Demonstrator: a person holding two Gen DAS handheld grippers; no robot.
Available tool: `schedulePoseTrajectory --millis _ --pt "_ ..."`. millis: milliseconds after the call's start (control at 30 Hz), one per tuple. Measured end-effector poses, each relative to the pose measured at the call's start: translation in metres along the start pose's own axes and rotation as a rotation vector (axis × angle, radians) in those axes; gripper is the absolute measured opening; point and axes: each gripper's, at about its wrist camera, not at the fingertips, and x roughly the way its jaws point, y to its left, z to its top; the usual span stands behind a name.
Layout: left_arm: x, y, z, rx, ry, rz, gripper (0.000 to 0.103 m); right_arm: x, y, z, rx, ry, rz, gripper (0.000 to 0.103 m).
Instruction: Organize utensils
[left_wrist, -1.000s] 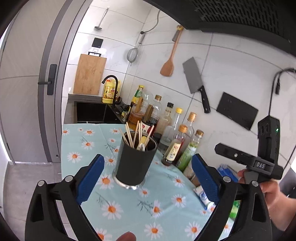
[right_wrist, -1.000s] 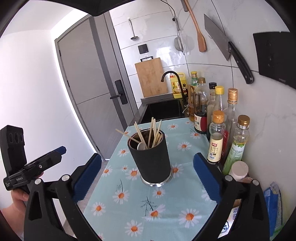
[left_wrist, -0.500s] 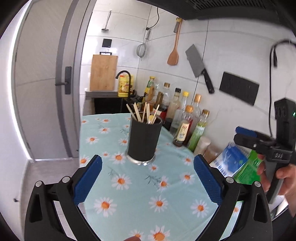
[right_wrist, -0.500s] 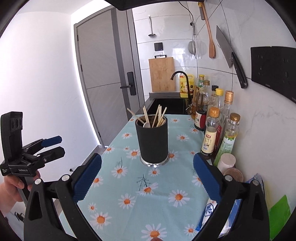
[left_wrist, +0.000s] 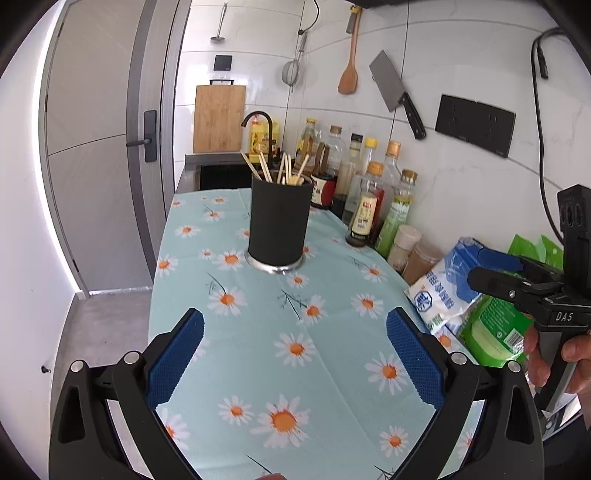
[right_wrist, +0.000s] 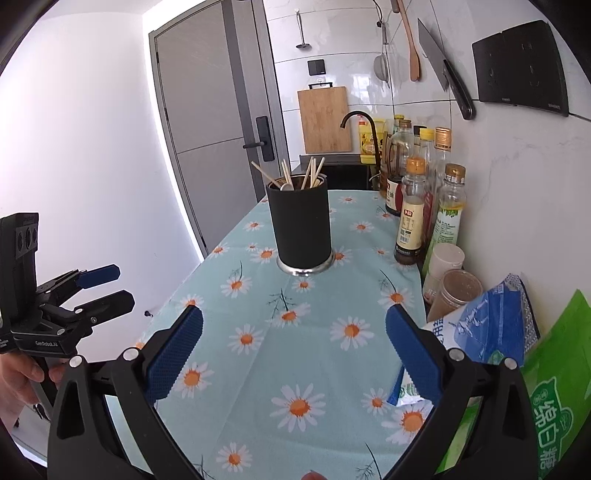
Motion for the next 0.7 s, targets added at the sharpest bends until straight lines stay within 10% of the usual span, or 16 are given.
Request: schedulePoseTrajectory --millis 700 --pt "-0.001 -0.009 -0.023 0.023 0.058 -0.014 0.097 -0.003 0.008 -0.028 0.002 0.07 0.012 0.098"
